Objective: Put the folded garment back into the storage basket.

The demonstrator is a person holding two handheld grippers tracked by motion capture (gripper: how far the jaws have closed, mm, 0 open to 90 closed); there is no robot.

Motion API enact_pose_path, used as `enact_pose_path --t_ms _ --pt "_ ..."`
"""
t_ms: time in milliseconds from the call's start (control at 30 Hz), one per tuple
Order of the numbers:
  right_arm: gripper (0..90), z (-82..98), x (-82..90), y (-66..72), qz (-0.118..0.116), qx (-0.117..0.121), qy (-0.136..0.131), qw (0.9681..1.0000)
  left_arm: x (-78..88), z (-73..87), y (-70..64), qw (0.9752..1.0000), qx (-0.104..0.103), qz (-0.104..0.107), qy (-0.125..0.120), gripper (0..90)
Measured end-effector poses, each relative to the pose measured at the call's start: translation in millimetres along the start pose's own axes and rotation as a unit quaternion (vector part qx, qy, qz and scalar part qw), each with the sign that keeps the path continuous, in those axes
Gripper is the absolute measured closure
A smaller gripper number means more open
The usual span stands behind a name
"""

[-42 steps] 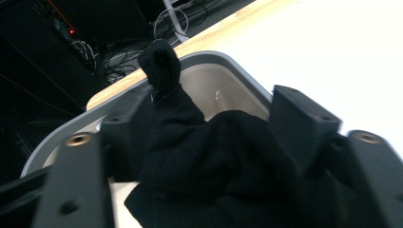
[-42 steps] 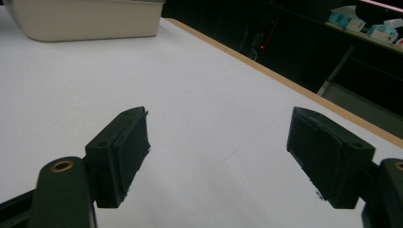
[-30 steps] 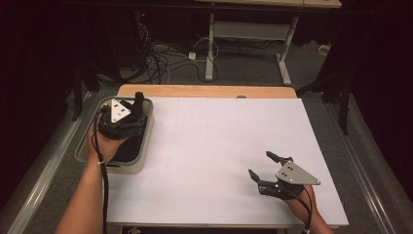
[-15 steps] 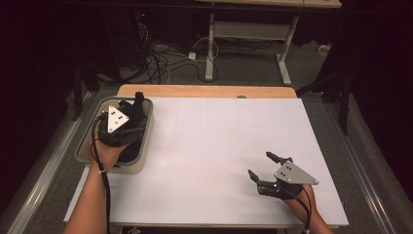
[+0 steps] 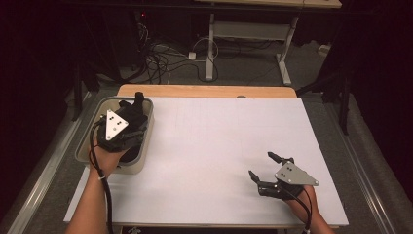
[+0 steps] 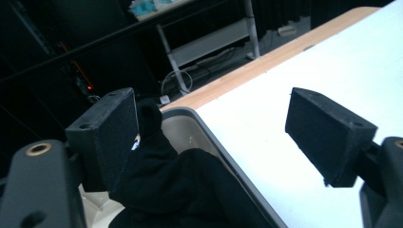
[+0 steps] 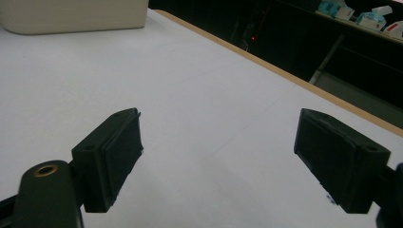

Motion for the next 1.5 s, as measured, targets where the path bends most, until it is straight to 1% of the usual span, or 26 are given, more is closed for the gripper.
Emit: enact_pose_path --t_ms 200,467,567,667,867,1000,1100,1167,1267,1333,1500 --pt "15.8 -0.2 0.0 1.6 0.0 0.001 0.001 1.0 4.8 -3.6 -4.8 0.9999 0.002 0.008 -0.013 17.8" --pt "15.7 -0.2 -2.4 6.7 -0.007 0.001 0.004 1.0 8.1 -8.6 -13.7 0.9997 -0.003 0.012 -0.023 17.7" --pt "15.7 -0.1 -3.2 8.3 -0.009 0.002 0.005 0.9999 8.9 -10.1 -17.0 0.9995 -0.002 0.019 -0.027 17.8" --pt "15.7 -0.4 -3.5 9.0 -0.01 0.0 0.005 0.9999 8.1 -10.5 -20.5 0.9994 -0.004 0.023 -0.026 17.7" --pt "15.6 -0.5 -3.1 10.3 -0.012 0.005 0.004 0.9999 6.7 -11.9 -29.0 0.9991 -0.011 0.03 -0.027 17.7" --pt "15.6 -0.8 -2.8 10.1 -0.011 0.004 0.002 0.9999 5.7 -12.9 -33.9 0.9988 -0.01 0.038 -0.029 17.7" --pt "15.6 -0.6 -2.3 9.8 -0.011 0.001 -0.002 0.9999 4.1 -12.9 -38.6 0.9987 -0.014 0.041 -0.027 17.7" --pt "15.6 -0.5 -2.2 10.0 -0.011 -0.001 -0.003 0.9999 4.1 -13.4 -41.4 0.9985 -0.021 0.042 -0.029 17.7" --pt "15.6 -0.8 -2.6 10.9 -0.012 -0.002 -0.005 0.9999 4.5 -14.3 -43.4 0.9983 -0.018 0.044 -0.033 17.7" --pt "15.4 -1.3 -2.3 12.4 -0.014 0.004 -0.006 0.9999 4.0 -14.5 -45.0 0.9982 -0.017 0.047 -0.034 17.7" --pt "15.5 -1.4 -0.5 12.5 -0.013 0.002 -0.008 0.9999 2.5 -16.0 -53.2 0.9976 -0.023 0.054 -0.036 17.7"
Point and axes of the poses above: each handheld gripper's, and its own axes: x roughly backward along the jaws, z roughly out of its underside, y roughly to its left, the point moved 5 cm from there along -x, roughly forward along the jaws, and after that the axes turned 7 degrees about x, right-handed, at the moved point
